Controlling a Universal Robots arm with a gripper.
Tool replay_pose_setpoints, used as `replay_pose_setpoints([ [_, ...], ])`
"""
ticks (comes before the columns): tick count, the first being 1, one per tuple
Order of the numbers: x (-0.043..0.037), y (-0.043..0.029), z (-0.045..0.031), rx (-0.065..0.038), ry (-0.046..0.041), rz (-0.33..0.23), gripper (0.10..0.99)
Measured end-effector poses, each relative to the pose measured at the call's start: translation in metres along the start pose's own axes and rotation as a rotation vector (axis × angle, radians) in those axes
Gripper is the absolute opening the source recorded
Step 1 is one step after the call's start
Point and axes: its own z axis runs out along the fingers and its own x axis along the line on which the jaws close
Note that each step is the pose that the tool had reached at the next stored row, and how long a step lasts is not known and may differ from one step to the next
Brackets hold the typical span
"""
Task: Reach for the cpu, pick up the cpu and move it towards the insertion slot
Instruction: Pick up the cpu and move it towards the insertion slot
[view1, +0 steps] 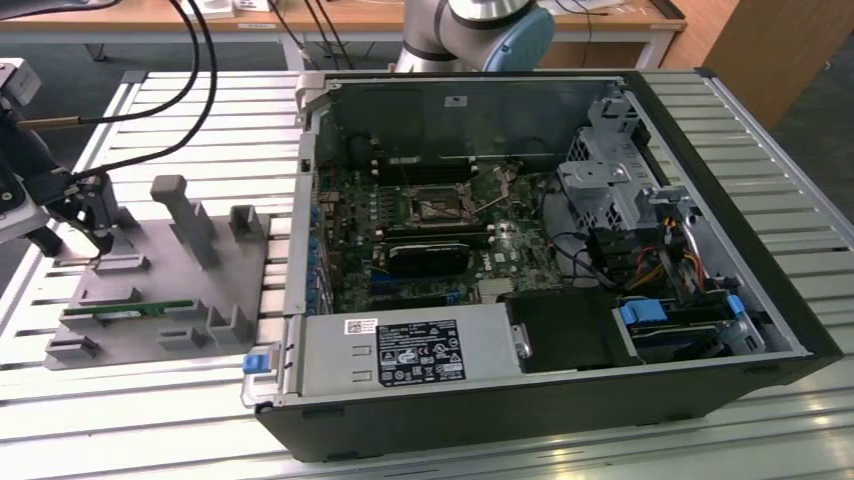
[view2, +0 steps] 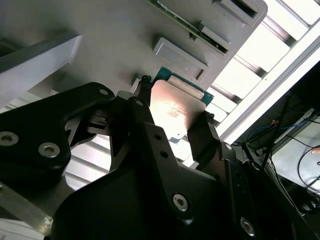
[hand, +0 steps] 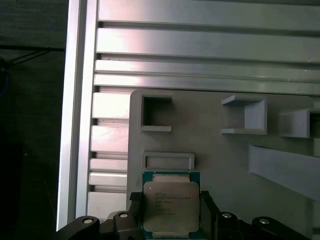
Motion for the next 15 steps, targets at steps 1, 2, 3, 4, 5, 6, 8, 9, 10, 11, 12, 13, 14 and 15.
replay_pose_setpoints([
  [1, 0.0000, 0.0000, -0.0004, 0.000, 0.0001, 0.000, 0.541],
  [2, 0.0000, 0.0000, -0.0009, 0.000, 0.0000, 0.000, 0.541],
  [3, 0.0000, 0.0000, -0.0012, 0.000, -0.0001, 0.000, 0.541],
  [4, 0.0000, 0.0001, -0.0018, 0.000, 0.0001, 0.000, 0.541],
  [5, 0.0000, 0.0001, -0.0023, 0.000, 0.0001, 0.000, 0.541],
  [6, 0.0000, 0.0001, -0.0027, 0.000, 0.0000, 0.000, 0.541],
  [8, 0.0000, 0.0001, -0.0034, 0.000, -0.0003, 0.000, 0.541],
  [9, 0.0000, 0.0002, -0.0038, 0.000, -0.0001, 0.000, 0.541],
  [10, 0.0000, 0.0002, -0.0042, 0.000, -0.0001, 0.000, 0.541],
  [11, 0.0000, 0.0002, -0.0045, 0.000, -0.0001, 0.000, 0.541],
  [12, 0.0000, 0.0002, -0.0049, 0.000, 0.0000, 0.000, 0.541],
  [13, 0.0000, 0.0002, -0.0051, 0.000, -0.0001, 0.000, 0.541],
  [14, 0.0000, 0.0002, -0.0052, 0.000, -0.0002, 0.000, 0.541],
  [15, 0.0000, 0.0002, -0.0056, 0.000, -0.0001, 0.000, 0.541],
])
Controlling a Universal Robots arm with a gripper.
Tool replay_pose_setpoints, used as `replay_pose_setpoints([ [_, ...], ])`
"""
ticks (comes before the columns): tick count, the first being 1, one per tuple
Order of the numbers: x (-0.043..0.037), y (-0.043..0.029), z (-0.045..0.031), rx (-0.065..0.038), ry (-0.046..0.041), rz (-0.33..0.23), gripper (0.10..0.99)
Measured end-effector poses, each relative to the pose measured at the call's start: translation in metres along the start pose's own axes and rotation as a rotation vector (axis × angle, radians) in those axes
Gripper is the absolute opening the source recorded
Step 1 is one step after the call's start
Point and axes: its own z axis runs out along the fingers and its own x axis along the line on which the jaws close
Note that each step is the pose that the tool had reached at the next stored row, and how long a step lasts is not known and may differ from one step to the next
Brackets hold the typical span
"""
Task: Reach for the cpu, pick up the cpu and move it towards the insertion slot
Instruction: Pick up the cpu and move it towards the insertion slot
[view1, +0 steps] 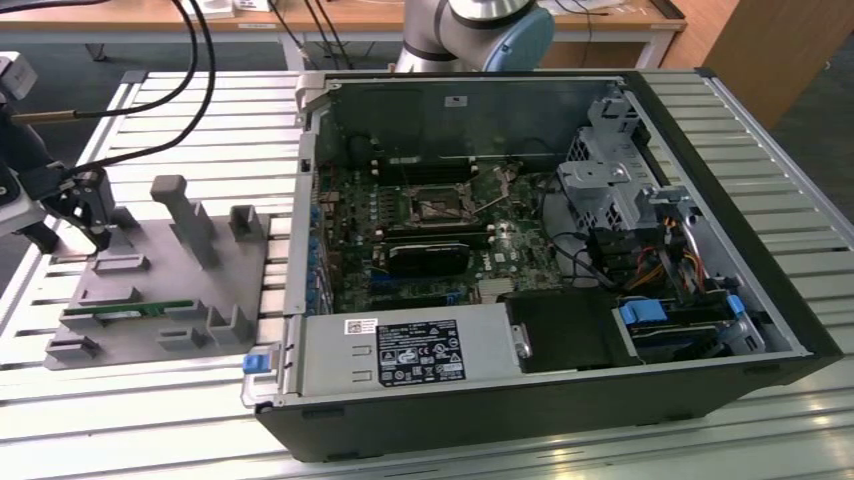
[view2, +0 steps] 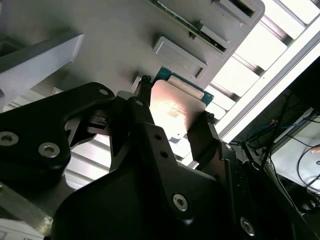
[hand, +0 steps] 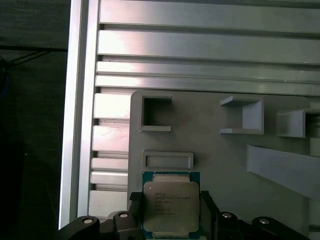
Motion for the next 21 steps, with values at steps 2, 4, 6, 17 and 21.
replay_pose_setpoints([
  [2, 0.0000, 0.0000, -0.0008, 0.000, 0.0002, 0.000, 0.541],
  [4, 0.0000, 0.0001, -0.0016, 0.000, 0.0000, 0.000, 0.541],
  [6, 0.0000, 0.0001, -0.0025, 0.000, 0.0001, 0.000, 0.541],
  [17, 0.0000, 0.0003, -0.0068, 0.000, 0.0001, 0.000, 0.541],
  [21, 0.0000, 0.0004, -0.0088, 0.000, 0.0001, 0.000, 0.541],
])
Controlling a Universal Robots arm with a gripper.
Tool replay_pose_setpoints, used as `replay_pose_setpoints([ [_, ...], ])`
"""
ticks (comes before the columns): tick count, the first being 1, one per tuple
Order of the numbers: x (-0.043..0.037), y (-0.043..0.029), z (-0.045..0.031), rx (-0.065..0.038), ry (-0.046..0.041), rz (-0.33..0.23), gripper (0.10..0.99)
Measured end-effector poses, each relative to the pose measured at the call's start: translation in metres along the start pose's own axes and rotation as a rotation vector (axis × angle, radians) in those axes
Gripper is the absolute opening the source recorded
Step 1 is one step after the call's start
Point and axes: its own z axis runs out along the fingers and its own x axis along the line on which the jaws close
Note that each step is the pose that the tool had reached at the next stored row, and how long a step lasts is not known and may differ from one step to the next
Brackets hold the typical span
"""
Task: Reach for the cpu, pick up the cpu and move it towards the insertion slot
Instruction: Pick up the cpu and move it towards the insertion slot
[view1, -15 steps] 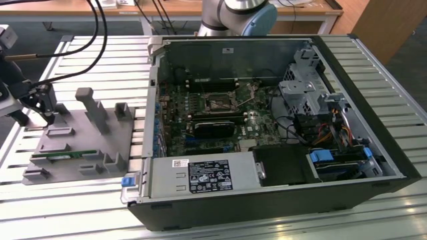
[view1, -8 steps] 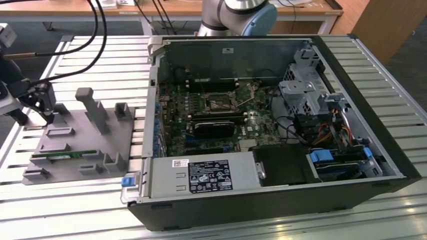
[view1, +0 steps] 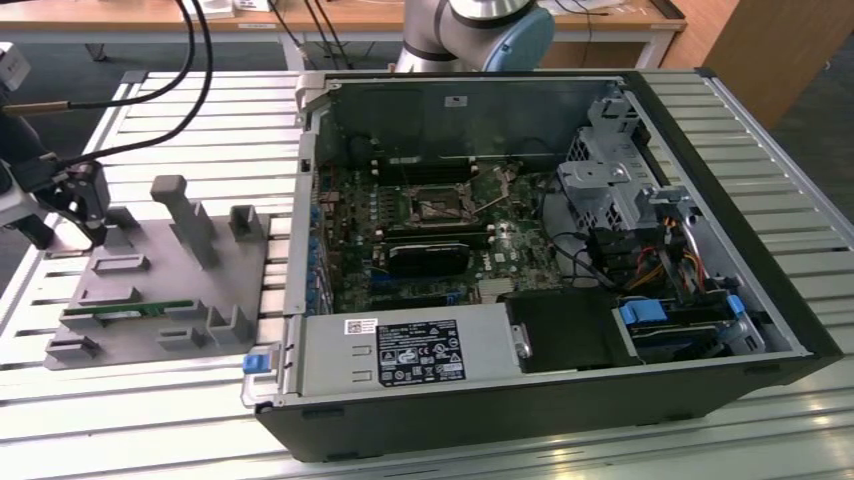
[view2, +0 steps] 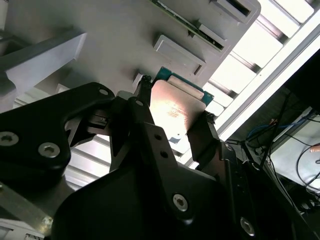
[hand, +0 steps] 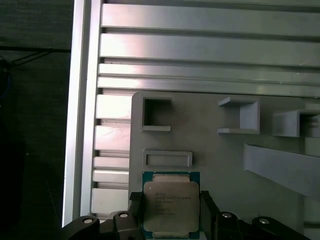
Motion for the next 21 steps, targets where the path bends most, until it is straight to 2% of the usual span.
replay_pose_setpoints([
  [6, 0.0000, 0.0002, -0.0051, 0.000, -0.0001, 0.000, 0.541],
  [14, 0.0000, 0.0009, -0.0176, 0.001, 0.0000, 0.000, 0.541],
  [21, -0.0001, 0.0014, -0.0247, 0.002, 0.0001, 0.000, 0.541],
])
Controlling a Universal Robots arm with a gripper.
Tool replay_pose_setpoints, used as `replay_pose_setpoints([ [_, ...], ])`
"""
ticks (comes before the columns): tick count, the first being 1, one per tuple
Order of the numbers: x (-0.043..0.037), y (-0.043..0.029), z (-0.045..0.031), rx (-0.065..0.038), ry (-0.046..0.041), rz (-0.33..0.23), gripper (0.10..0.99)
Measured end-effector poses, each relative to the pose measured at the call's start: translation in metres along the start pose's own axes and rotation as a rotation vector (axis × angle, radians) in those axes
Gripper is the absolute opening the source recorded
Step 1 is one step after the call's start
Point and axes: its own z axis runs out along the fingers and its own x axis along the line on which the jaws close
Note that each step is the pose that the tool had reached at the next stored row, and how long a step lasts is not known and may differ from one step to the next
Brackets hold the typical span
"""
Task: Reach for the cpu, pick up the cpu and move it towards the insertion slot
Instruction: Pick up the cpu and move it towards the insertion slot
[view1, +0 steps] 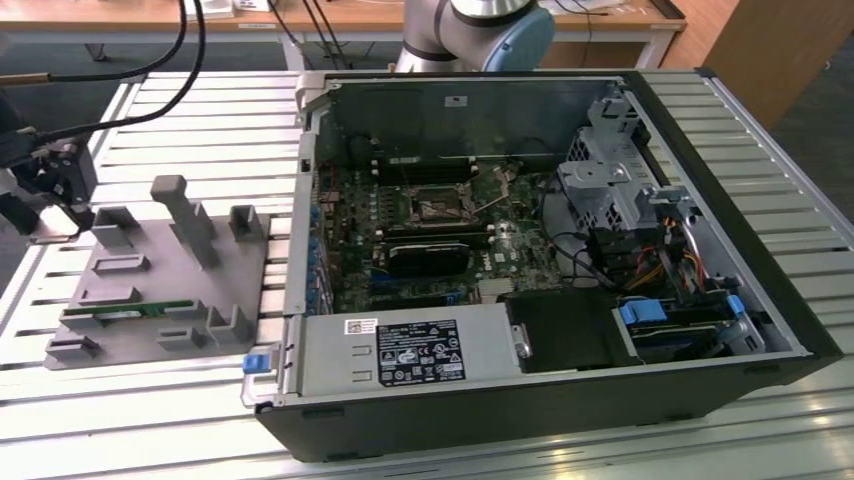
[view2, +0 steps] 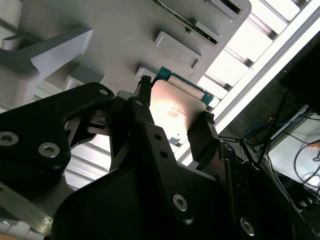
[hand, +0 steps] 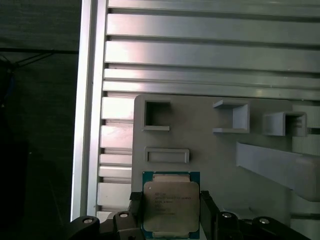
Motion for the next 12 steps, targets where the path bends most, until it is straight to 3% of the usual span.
replay_pose_setpoints([
  [7, 0.0000, 0.0005, -0.0080, 0.001, 0.0000, 0.000, 0.541],
  [12, 0.0000, 0.0009, -0.0179, 0.001, 0.0000, 0.000, 0.541],
])
